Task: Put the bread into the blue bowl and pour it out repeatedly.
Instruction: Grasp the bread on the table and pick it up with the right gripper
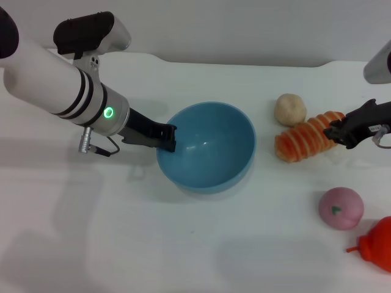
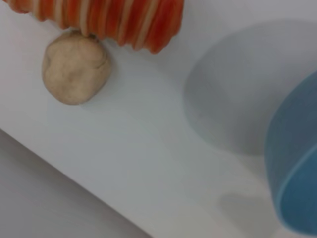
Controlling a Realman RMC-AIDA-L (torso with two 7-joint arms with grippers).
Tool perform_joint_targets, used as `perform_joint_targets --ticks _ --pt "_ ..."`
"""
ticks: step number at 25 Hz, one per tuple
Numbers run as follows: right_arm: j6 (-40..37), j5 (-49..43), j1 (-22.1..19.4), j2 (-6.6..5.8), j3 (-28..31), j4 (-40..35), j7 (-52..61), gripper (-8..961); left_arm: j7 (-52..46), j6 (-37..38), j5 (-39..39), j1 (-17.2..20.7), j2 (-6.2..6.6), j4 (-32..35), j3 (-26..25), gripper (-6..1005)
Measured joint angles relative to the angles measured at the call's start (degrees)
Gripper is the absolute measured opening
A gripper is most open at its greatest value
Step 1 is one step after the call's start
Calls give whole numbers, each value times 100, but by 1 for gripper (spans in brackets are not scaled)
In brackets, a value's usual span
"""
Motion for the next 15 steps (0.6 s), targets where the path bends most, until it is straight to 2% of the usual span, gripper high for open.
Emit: perform_joint_targets --ticks 7,11,15 --pt "-73 -481 213 -12 -109 7 -3 208 63 -17 0 15 -12 -20 1 -2" --pt "-23 -842 302 -6 -534 42 -33 281 69 -18 0 20 -15 -62 -1 -1" --pt "154 -1009 317 -1 -938 75 -56 470 69 -39 0 20 -17 -69 -1 -2"
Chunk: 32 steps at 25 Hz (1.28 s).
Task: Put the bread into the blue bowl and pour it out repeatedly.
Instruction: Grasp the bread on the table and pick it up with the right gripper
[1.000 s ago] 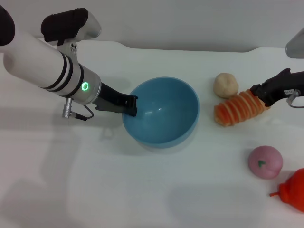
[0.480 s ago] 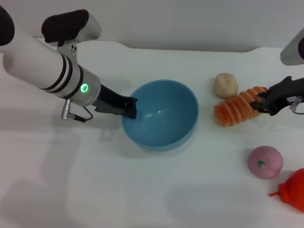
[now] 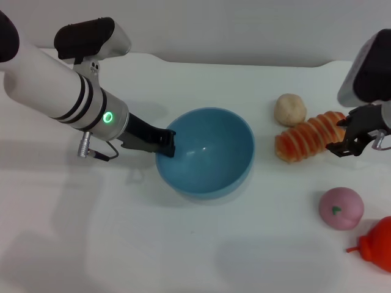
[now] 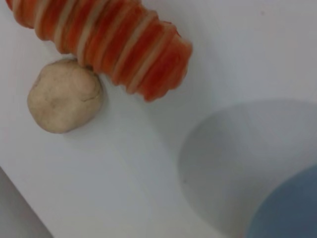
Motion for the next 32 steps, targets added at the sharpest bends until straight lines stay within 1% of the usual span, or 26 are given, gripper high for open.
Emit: perform_joint_targets --ticks 1,4,9,14,20,24,32 --pt "77 -39 12 0 -76 39 -6 517 0 -9 0 0 0 -1 0 -2" --pt "341 -148 73 -1 -154 239 -16 566 0 -20 0 1 3 -8 0 -2" --pt "879 -154 152 24 -227 716 -18 563 -1 -21 0 21 10 -29 0 -2" --pt "1540 31 188 45 -504 1225 -18 561 -2 -7 -1 -6 23 -68 0 -1" --pt "2227 286 134 60 -698 1453 -13 553 -2 0 0 -32 50 -81 -4 -1" --pt "2399 399 154 70 -722 1551 1 548 -2 11 0 -45 56 -81 -9 -2" --pt "2437 526 175 60 -733 1608 -11 538 -2 5 0 -44 71 -81 -9 -2"
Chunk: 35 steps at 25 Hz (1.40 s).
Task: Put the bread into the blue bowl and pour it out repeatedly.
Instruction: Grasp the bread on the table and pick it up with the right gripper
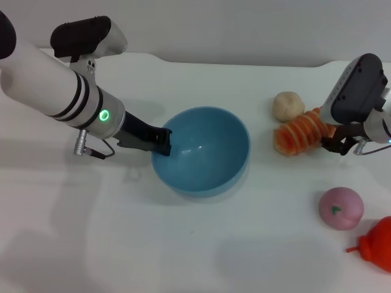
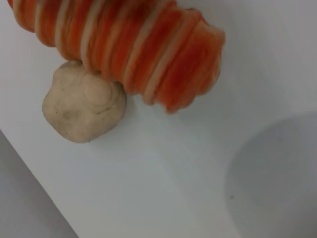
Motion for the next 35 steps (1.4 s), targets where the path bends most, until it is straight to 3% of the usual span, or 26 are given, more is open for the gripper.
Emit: perform_joint_targets --ticks 2,7,26,35 --pt "9 2 0 -2 -2 15 0 535 0 0 0 0 6 0 0 -2" --pt "-53 5 17 -4 -2 59 6 412 3 0 0 1 8 0 0 -2" --pt "-375 5 -207 -20 99 -441 268 285 70 -26 0 28 17 0 -32 -1" --pt "-633 5 -711 -29 103 -1232 569 190 80 -26 0 36 17 0 -71 -2"
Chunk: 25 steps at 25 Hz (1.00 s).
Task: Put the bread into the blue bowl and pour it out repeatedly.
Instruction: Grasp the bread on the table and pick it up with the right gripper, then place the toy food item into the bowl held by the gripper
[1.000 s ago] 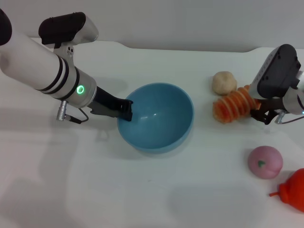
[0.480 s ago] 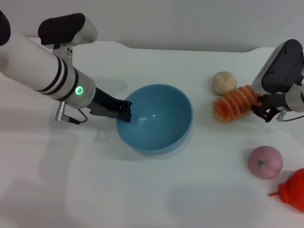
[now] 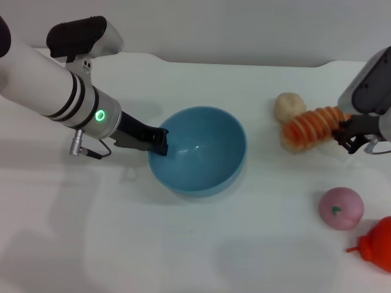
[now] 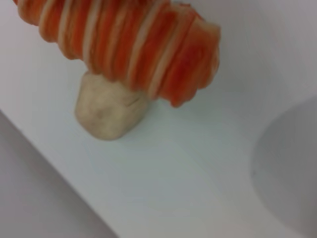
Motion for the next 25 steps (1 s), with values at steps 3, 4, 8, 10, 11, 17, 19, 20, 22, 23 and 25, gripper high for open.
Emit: perform_joint_targets --ticks 3,4,8,10,11,17,19,20,22,23,25 --pt "-141 0 -194 4 -1 -349 100 166 11 1 0 -9 0 0 0 -2" --pt "-201 0 -259 5 -3 -483 136 158 21 5 0 -14 0 0 0 -2" --pt "-431 0 -530 9 -2 -1025 266 128 48 8 -1 -14 -10 -24 -5 -1" --pt "-569 0 -643 17 -2 -1344 316 120 51 4 0 -23 -15 -87 -6 -1" --pt "-656 25 -700 22 -2 -1526 337 117 54 1 0 -30 -17 -118 -7 -1" --pt "-918 333 -839 31 -179 -2266 340 109 73 15 26 -80 -73 -211 45 -2" --pt "-936 353 -840 33 -320 -2473 340 110 76 6 108 -123 -107 -220 52 -2" --pt "-954 405 -832 35 -391 -2599 341 110 77 0 141 -152 -121 -223 61 -2" --pt "-980 557 -807 38 -486 -2792 334 110 77 -7 145 -203 -135 -227 116 -2" --pt "-989 682 -787 38 -532 -2885 314 110 78 1 139 -226 -139 -227 157 -2" --pt "-997 904 -749 33 -646 -3040 284 108 74 44 115 -276 -148 -229 258 -2"
